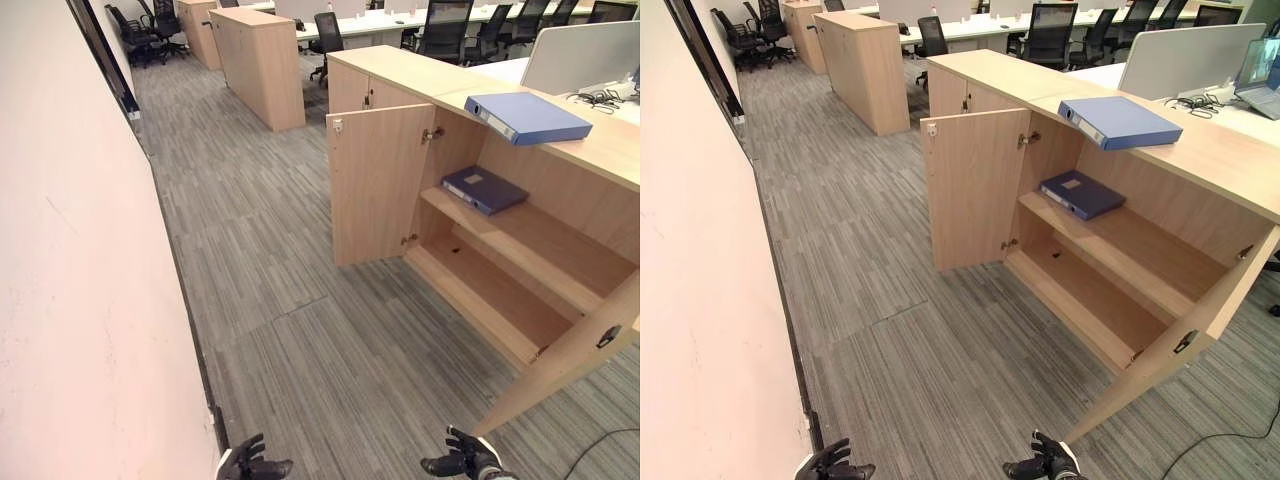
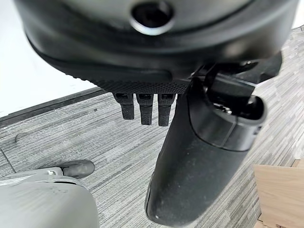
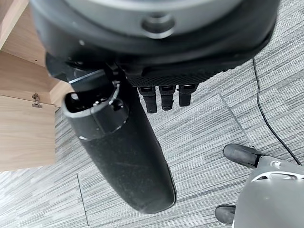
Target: Put the empty folder in the office cabinet
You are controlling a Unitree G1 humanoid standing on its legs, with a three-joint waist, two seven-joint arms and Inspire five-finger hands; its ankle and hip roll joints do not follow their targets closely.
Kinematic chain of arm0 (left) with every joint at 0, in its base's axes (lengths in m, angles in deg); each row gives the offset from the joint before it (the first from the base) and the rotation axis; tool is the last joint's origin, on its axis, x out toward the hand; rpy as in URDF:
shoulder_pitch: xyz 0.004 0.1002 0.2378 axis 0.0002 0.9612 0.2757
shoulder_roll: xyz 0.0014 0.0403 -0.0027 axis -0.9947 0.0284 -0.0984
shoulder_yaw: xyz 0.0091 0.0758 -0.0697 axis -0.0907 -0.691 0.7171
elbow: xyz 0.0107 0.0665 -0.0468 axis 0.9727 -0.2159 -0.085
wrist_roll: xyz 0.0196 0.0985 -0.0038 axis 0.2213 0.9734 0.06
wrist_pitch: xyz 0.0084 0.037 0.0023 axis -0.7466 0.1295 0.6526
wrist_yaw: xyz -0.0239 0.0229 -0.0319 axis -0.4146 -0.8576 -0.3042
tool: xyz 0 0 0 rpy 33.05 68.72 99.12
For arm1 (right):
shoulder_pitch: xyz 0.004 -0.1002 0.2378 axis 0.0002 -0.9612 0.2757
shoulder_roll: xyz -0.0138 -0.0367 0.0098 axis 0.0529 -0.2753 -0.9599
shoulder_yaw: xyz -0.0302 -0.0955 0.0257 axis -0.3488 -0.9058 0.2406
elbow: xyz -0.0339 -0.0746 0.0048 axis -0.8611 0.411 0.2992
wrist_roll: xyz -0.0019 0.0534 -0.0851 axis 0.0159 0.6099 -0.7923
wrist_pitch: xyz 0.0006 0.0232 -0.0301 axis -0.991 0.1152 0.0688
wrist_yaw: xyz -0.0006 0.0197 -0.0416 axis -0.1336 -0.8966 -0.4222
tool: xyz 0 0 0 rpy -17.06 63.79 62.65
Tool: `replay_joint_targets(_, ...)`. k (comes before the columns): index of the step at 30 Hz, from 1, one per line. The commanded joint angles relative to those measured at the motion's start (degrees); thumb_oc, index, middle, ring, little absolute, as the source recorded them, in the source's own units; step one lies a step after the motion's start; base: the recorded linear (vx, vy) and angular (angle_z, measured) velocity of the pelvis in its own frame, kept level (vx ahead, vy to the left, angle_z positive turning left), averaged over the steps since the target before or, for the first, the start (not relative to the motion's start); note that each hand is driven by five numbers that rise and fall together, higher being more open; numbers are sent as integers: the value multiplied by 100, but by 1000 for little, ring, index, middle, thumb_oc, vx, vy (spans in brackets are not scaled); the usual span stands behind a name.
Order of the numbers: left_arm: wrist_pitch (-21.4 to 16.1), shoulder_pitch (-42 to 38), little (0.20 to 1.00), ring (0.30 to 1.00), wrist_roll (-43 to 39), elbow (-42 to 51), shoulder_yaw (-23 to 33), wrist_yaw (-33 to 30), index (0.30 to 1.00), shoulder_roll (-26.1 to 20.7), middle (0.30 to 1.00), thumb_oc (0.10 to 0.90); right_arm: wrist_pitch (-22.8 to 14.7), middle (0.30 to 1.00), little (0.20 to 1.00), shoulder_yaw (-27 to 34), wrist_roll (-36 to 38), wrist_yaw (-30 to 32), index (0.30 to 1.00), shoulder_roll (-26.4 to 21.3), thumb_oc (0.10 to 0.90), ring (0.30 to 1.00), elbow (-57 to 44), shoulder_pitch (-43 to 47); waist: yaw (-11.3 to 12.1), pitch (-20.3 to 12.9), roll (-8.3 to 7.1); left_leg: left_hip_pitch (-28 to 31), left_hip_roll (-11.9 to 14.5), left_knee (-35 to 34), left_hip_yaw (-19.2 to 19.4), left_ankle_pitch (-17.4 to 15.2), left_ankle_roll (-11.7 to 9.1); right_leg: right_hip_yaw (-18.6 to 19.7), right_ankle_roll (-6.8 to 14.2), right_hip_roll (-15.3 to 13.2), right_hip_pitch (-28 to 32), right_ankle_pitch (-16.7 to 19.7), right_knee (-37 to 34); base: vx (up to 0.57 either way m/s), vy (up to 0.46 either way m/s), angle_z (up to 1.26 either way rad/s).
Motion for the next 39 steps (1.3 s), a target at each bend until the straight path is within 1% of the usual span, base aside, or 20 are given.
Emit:
replay_joint_targets(1,-292,-578,900,900,-43,-52,-2,45,900,-163,900,800,-251,900,900,1,67,11,900,-204,800,900,-65,441,111,83,-47,159,391,-16,-2,-407,-469,-158,392,-215,104,-758,222,1,-82,5)
replay_joint_targets(9,-260,-611,900,900,-81,-151,9,52,900,-179,900,800,-199,900,900,-45,13,-41,900,-264,800,900,18,454,115,161,-27,145,488,7,-1,-319,-528,-166,325,-129,70,-846,279,9,-79,4)
replay_joint_targets(11,-256,-639,900,900,-110,-170,22,56,900,-191,900,800,-197,900,900,-57,17,-62,900,-282,800,900,-21,455,112,202,-36,58,532,233,6,-380,-549,-143,287,-116,27,-916,393,-1,-105,1)
replay_joint_targets(14,-274,-757,900,900,-306,-70,-27,56,900,-209,900,800,-215,900,900,-5,105,-73,900,-315,800,900,-53,513,82,417,-100,-573,630,1152,20,-445,-672,-174,177,-143,-143,-1040,670,-97,-103,3)
replay_joint_targets(15,-274,-758,900,900,-307,-70,-26,57,900,-209,900,800,-215,900,900,-4,105,-73,900,-314,800,900,-53,515,75,406,-99,-605,634,1184,11,-459,-672,-181,175,-141,-160,-1043,678,-77,-148,19)
replay_joint_targets(16,-271,-798,900,900,-387,46,-46,83,900,-227,900,800,-221,900,900,17,141,-88,900,-373,800,900,-125,503,75,533,-168,-1041,723,2223,142,-519,-771,-219,54,-162,-176,-1162,850,-12,-152,19)
replay_joint_targets(18,-262,-816,900,900,-402,15,-61,72,900,-198,900,800,-212,900,900,12,107,-92,900,-413,800,900,-87,492,108,621,-207,-1365,849,2954,177,-272,-816,-269,-35,-141,-117,-1259,938,35,-158,30)
replay_joint_targets(19,-262,-829,900,900,-427,-8,-68,65,900,-182,900,800,-188,900,900,4,87,-97,900,-429,800,900,-62,484,116,661,-202,-1514,950,3052,233,-116,-818,-291,-66,-117,-54,-1333,971,195,-99,14)
replay_joint_targets(20,-244,-811,900,900,-434,-39,-55,68,900,-161,900,800,-166,900,900,20,87,-102,900,-432,800,900,-35,453,148,711,-191,-1729,1179,2832,301,-119,-848,-302,-80,-68,165,-1508,958,182,-57,-1)
replay_joint_targets(22,-243,-809,900,900,-432,-37,-56,68,900,-162,900,800,-166,900,900,22,87,-103,900,-432,800,900,-36,450,150,723,-199,-1705,1169,2825,306,-126,-847,-300,-78,-77,185,-1519,957,130,13,20)
replay_joint_targets(23,-212,-769,900,900,-417,-41,-53,55,900,-163,900,800,-167,900,900,44,78,-76,900,-444,800,900,3,431,186,749,-130,-1666,1246,1986,239,247,-793,-309,-44,-25,270,-1503,943,179,97,27)
replay_joint_targets(25,-206,-767,900,900,-437,-39,-51,24,900,-153,900,800,-175,900,900,43,58,-33,900,-456,800,900,113,462,239,751,-22,-1628,1309,1001,-48,657,-853,-234,-2,57,397,-1607,936,255,130,4)
replay_joint_targets(27,-230,-808,900,900,-504,-73,-4,-33,900,-126,900,800,-170,900,900,68,56,35,900,-450,800,900,293,567,284,764,5,-1816,1408,418,-210,698,-904,-137,34,51,555,-1742,909,256,120,-3)
replay_joint_targets(29,-246,-842,900,900,-549,-127,47,-65,900,-124,900,800,-164,900,900,82,57,80,900,-447,800,900,421,667,332,783,3,-1959,1505,63,-172,773,-934,-15,81,42,732,-1836,843,312,155,-15)
replay_joint_targets(30,-240,-823,900,900,-553,-226,83,-67,900,-116,900,800,-159,900,900,75,50,79,900,-426,800,900,486,710,397,724,-1,-2085,1611,-7,-31,834,-957,59,132,29,866,-1896,765,278,147,-32)
replay_joint_targets(33,-234,-757,900,900,-559,-335,170,-47,900,-122,900,800,-175,900,900,61,53,58,900,-357,800,900,505,710,474,569,4,-2123,1698,-16,36,912,-978,218,206,30,950,-1896,682,289,167,-39)
replay_joint_targets(34,-220,-734,900,900,-542,-374,192,-48,900,-129,900,800,-171,900,900,44,53,46,900,-303,800,900,512,711,521,498,-6,-2138,1721,-15,48,1068,-1012,277,220,24,964,-1940,685,297,202,-49)
replay_joint_targets(35,-220,-736,900,900,-550,-407,215,-61,900,-151,900,800,-172,900,900,37,66,57,900,-263,800,900,522,730,563,458,-35,-2183,1749,32,84,1133,-1026,308,232,3,951,-1963,697,346,263,-43)
replay_joint_targets(36,-249,-754,900,900,-565,-457,242,-79,900,-178,900,800,-202,900,900,25,117,68,900,-195,800,900,549,754,637,405,-112,-2306,1778,158,141,1165,-1027,323,306,-69,983,-1978,699,310,249,-69)
replay_joint_targets(39,-224,-793,900,900,-514,-490,230,-75,900,-264,900,800,-185,900,900,14,141,83,900,-27,800,900,624,769,722,280,-273,-2375,1673,502,207,1189,-927,331,376,-232,863,-1942,830,306,253,-38)
